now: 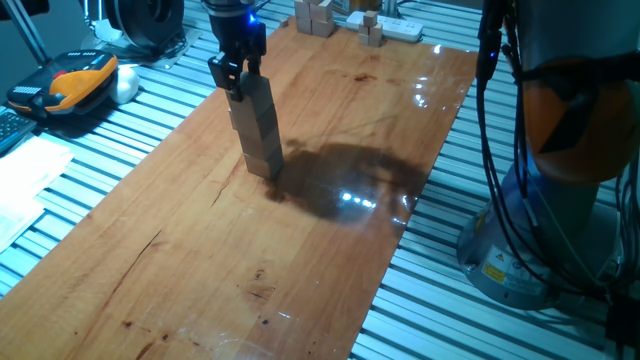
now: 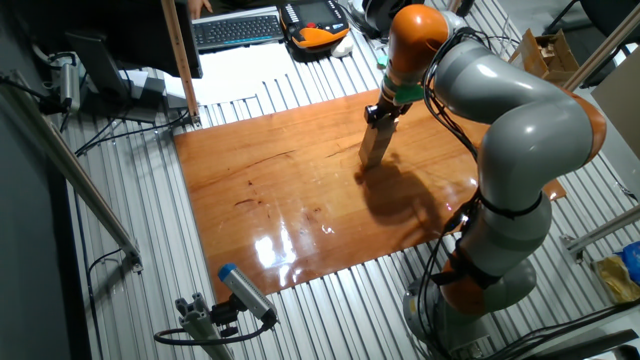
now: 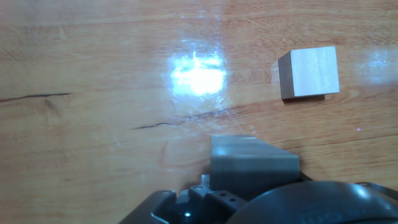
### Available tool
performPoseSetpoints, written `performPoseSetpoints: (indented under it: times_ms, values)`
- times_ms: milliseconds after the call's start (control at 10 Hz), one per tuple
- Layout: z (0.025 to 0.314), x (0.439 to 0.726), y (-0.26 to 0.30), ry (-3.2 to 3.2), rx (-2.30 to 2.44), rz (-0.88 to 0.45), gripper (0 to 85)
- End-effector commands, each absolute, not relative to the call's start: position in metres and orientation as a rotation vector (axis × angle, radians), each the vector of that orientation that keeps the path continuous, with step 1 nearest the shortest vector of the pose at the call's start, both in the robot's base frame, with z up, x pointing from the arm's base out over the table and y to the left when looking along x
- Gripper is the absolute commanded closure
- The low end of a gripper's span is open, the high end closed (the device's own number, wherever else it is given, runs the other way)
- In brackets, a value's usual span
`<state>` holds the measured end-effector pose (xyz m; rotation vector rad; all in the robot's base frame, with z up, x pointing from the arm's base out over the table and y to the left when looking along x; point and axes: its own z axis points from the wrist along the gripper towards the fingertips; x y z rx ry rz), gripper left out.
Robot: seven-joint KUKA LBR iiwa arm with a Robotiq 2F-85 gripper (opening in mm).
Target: Stack the blocks in a vertical line of five
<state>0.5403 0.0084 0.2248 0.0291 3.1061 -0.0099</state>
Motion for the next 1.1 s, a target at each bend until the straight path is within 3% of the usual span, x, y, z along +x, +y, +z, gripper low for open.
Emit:
performPoseSetpoints:
  times_ms: [0,100,200,300,1000]
  values:
    - [0.2262,0.5411,0.0082,3.103,0.03,-0.008,68.0]
    - [0.2262,0.541,0.0082,3.103,0.035,-0.003,51.0]
    - [0.2261,0.541,0.0083,3.1,0.04,-0.003,51.0]
    - [0.226,0.541,0.0084,3.098,0.044,-0.001,34.0]
    - [0.2253,0.5385,0.0077,3.078,0.063,-0.009,34.0]
